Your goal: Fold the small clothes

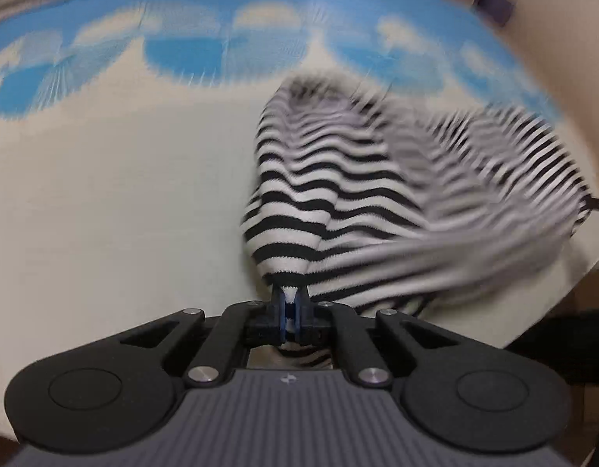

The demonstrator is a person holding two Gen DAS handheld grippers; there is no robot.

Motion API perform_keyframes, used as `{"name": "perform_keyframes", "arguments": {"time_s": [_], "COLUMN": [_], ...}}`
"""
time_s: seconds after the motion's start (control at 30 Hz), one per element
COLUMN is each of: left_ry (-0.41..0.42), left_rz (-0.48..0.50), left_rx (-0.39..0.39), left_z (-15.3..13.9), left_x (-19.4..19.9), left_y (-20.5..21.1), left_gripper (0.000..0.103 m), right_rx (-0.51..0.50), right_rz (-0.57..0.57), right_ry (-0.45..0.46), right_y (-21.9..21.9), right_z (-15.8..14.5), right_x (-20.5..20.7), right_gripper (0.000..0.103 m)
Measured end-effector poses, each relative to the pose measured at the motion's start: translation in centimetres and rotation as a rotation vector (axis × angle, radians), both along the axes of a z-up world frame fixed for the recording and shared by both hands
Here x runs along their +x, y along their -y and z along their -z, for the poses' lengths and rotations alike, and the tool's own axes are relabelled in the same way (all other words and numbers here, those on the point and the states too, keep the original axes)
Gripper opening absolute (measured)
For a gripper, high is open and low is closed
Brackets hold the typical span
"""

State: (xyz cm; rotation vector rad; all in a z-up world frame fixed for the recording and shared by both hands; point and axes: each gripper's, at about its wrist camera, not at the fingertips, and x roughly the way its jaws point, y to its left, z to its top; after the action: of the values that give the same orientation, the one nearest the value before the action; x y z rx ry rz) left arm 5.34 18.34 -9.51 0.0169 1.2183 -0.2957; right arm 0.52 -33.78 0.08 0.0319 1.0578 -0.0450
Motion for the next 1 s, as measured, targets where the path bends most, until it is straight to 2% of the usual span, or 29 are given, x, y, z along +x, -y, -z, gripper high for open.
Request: {"name": "perform_keyframes", "arguments": {"time_s": [0.03,0.1,0.13,0.2,0.23,0.33,0.4,0.5,0.63,0.8,0.87,0.93,1.0], "left_ry": [-0.060,-0.114,-0.099,-0.063,-0.045,0.036,0.104,0.175,0.230,0.253,0.228,0.181,0.174], "left_rz": [0.012,0.070,0.089,0.088,0.063,-0.027,-0.068,-0.099,-0.086,-0.120,-0.133,-0.140,-0.140], "left_rx": [0.046,0.106,0.108,0.104,0.101,0.048,0.013,-0.044,-0.097,-0.102,-0.104,-0.078,-0.028], "left_z": [1.3,2.6,2.4,1.4,0.9,-1.0,-2.5,-3.8,-3.6,-2.1,-1.0,0.4,1.4], "left_x": [0.0,-0.4,-0.6,-0.5,-0.3,0.3,0.7,1.9,3.2,5.2,6.5,8.1,9.4], "left_y": [0.3,1.5,2.0,2.4,2.2,1.1,1.3,2.3,5.1,7.8,8.9,9.9,10.5], "left_gripper": [0.004,0.004,0.006,0.011,0.019,0.030,0.030,0.030,0.030,0.030,0.031,0.032,0.032], "right_rx": [-0.076,-0.040,-0.029,-0.064,-0.054,-0.042,-0.013,0.066,0.148,0.106,0.092,0.068,0.000], "right_rz": [-0.021,-0.025,-0.044,-0.049,-0.023,0.087,0.139,0.127,0.044,-0.049,-0.056,-0.050,-0.034], "right_ry": [-0.063,-0.151,-0.162,-0.136,-0.127,-0.065,0.019,0.118,0.169,0.172,0.169,0.149,0.110], "right_y": [-0.5,-0.9,-1.3,-1.8,-1.6,-0.5,0.2,0.1,-2.0,-5.3,-6.0,-6.4,-6.5], "right_z": [1.4,3.3,3.7,3.4,3.2,1.7,0.4,-0.6,-0.4,0.6,1.6,2.7,3.8], "right_x": [0.1,0.2,0.2,0.3,0.3,0.3,-0.1,0.5,2.4,5.4,6.9,8.1,9.4], "right_gripper": [0.000,0.000,0.000,0.001,0.002,0.014,0.027,0.030,0.034,0.036,0.036,0.036,0.036]}}
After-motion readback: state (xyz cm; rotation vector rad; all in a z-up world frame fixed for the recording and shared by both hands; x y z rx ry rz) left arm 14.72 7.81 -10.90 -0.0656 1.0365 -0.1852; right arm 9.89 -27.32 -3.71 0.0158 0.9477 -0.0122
